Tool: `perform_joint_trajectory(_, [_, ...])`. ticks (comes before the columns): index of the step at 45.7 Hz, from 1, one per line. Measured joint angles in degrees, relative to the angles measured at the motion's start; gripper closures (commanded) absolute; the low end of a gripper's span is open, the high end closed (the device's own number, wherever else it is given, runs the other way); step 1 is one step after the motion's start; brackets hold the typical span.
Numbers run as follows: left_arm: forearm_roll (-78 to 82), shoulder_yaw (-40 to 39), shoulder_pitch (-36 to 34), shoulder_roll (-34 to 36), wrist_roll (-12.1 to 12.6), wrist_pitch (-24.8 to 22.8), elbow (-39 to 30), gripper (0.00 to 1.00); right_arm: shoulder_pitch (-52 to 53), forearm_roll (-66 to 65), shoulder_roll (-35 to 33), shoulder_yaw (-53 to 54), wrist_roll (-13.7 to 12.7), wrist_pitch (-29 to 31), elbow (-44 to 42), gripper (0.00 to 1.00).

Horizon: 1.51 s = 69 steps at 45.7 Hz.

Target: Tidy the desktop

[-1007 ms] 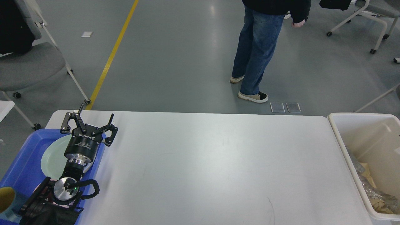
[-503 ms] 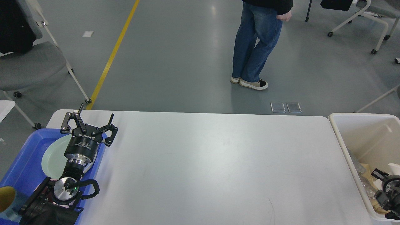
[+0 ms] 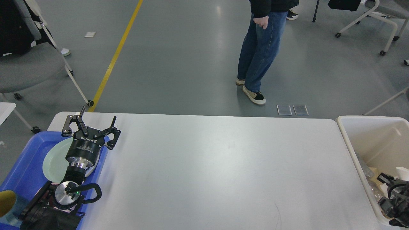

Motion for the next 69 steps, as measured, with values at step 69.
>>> perform_joint_trajectory(69, [0.0,0.0,0.0,0.0,0.0,0.0,-0.1,0.04,4.0,-0.5,-14.4,100.6,8.1,16.3,36.8,0.00])
